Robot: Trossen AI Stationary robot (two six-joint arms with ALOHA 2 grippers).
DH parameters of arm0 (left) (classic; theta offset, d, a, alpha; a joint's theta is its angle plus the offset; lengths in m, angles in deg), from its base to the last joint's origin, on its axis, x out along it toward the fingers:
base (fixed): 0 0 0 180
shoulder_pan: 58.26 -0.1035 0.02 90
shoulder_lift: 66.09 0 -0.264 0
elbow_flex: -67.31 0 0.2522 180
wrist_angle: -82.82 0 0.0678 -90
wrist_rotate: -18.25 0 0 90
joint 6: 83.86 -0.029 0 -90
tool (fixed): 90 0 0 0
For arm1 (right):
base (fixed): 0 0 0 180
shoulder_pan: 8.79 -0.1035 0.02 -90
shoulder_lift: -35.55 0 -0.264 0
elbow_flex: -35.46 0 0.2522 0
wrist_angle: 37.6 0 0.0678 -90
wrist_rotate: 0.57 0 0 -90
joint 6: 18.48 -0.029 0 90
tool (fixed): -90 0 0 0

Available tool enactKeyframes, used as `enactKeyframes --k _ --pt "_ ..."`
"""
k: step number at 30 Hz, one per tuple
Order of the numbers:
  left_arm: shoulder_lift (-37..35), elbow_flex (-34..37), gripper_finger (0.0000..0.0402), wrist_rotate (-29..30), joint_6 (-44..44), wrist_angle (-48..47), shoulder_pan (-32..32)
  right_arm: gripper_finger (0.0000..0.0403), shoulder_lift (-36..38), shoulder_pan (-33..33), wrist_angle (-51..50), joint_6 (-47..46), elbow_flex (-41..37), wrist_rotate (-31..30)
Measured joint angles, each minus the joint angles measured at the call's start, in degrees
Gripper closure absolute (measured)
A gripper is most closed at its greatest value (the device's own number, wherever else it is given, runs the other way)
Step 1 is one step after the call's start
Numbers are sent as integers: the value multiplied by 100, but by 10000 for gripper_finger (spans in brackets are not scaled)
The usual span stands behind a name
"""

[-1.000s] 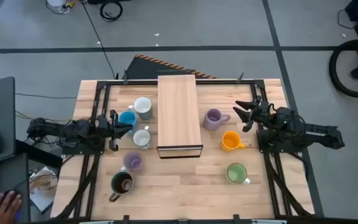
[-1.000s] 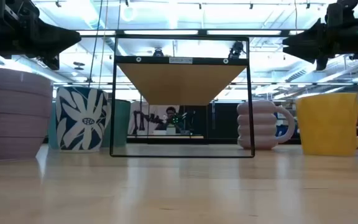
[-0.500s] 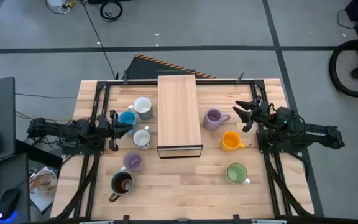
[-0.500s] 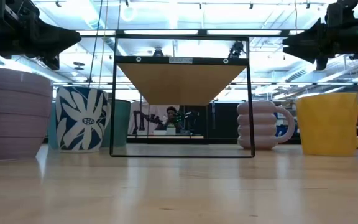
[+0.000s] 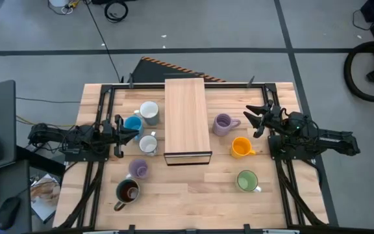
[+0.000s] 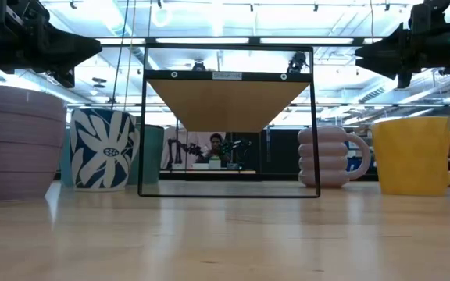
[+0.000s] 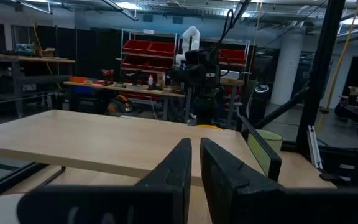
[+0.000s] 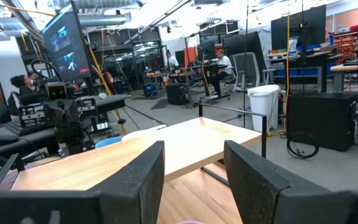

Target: Place coffee mugs

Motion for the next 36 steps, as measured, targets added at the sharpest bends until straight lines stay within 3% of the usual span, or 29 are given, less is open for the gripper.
enactKeyframes --k 25,30,36 --pt "-1 -2 361 0 8 16 0 231 0 0 4 2 0 2" --pt "1 -2 361 41 599 207 -10 231 2 9 30 157 0 0" --pt "21 -144 361 47 637 317 -11 231 1 9 136 -110 0 0"
